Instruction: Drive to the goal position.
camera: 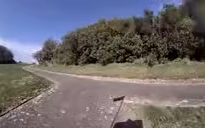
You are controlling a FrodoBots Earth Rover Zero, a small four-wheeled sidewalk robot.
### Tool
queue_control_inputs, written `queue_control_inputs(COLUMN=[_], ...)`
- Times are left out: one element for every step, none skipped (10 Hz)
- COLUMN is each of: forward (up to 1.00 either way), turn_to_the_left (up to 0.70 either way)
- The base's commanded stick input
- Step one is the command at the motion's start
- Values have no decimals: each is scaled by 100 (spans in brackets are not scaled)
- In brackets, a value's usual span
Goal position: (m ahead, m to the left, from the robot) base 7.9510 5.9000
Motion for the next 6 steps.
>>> queue_control_inputs(forward=[70,70,70,70,70,70], turn_to_the_left=[0,0,0,0,0,0])
